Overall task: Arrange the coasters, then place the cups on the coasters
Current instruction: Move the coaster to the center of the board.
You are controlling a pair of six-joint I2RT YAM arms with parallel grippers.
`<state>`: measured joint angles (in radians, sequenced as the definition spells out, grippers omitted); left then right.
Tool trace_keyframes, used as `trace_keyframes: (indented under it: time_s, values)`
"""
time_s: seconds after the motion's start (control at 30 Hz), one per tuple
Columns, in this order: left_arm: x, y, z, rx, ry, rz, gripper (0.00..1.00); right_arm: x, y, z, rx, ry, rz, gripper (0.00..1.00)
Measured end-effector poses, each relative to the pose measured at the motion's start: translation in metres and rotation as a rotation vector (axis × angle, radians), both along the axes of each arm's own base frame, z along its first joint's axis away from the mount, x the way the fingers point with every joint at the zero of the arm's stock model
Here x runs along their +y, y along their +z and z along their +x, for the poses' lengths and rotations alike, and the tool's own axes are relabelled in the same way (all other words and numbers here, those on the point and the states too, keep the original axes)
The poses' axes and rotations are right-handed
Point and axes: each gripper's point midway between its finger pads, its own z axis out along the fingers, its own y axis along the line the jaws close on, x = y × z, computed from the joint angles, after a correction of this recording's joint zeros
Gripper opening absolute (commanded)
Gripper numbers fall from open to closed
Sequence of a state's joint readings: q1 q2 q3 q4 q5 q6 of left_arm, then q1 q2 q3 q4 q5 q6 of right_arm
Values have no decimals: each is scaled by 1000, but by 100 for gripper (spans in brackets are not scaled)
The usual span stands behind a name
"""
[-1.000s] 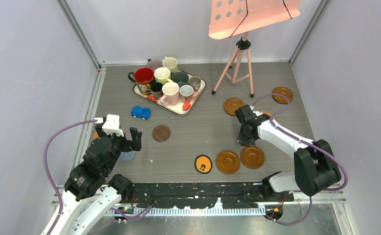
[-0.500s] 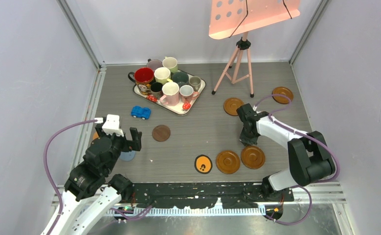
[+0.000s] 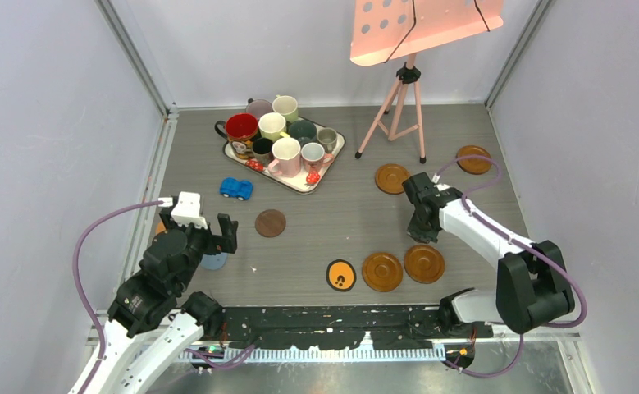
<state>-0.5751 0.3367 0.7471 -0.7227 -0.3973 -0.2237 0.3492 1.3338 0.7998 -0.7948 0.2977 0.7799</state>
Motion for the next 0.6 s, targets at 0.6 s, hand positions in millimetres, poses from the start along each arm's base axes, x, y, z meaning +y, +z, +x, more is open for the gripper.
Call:
trace_keyframes:
  time_s: [0.6]
  values:
    - [0,1,0,-3,-1,-2,98,-12,-24,-27,20,-119,-13,5]
